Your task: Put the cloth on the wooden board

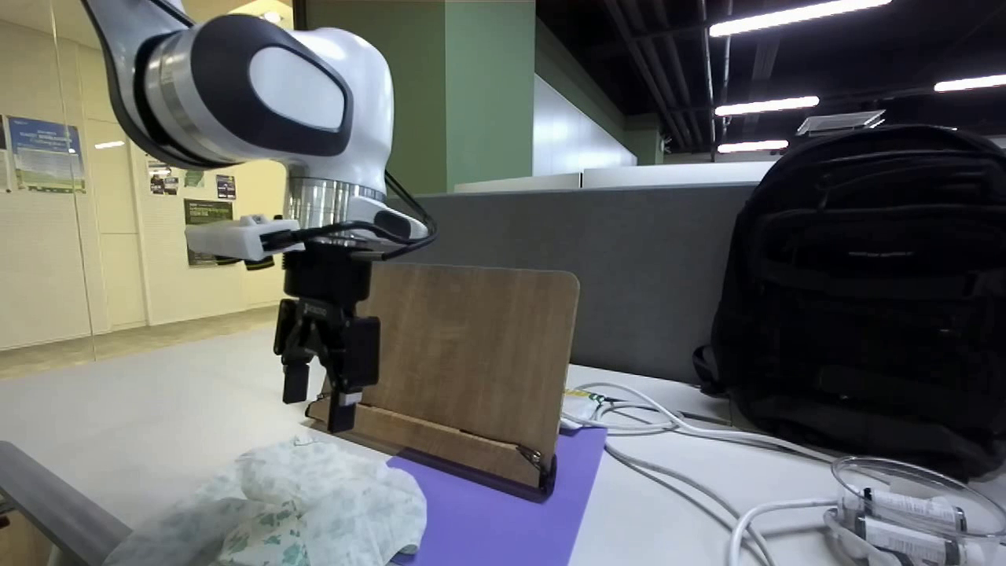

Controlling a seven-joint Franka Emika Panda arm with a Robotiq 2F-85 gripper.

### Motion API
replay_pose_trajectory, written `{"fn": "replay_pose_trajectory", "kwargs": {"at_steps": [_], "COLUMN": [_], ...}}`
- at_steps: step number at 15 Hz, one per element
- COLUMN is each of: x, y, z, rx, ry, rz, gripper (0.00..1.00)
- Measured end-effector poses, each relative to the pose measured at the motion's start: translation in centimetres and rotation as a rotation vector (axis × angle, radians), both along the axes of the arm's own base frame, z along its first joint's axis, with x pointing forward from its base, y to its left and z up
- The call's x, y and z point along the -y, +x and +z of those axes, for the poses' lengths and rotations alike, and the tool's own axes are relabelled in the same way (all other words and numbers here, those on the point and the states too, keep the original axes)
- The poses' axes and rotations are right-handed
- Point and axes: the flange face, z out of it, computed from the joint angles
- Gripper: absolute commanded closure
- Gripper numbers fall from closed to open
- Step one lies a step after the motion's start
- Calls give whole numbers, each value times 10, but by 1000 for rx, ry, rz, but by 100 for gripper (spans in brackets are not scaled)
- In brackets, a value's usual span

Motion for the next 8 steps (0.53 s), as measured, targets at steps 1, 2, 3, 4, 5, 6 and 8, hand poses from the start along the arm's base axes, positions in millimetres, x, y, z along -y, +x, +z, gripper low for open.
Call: {"fn": "replay_pose_trajectory", "kwargs": {"at_steps": [1, 2, 3, 4, 5, 6, 8], "x": [0, 0, 1, 1, 1, 1, 1], "y": [0, 0, 1, 1, 1, 2, 1], "z": [0, 0, 0, 0, -1, -4, -10], "rx": [0, 1, 6, 9, 9, 10, 11], "ry": [0, -6, -21, -40, -60, -81, -119], "rz": [3, 12, 26, 39, 50, 59, 70], "gripper": [0, 0, 0, 0, 0, 0, 0]}}
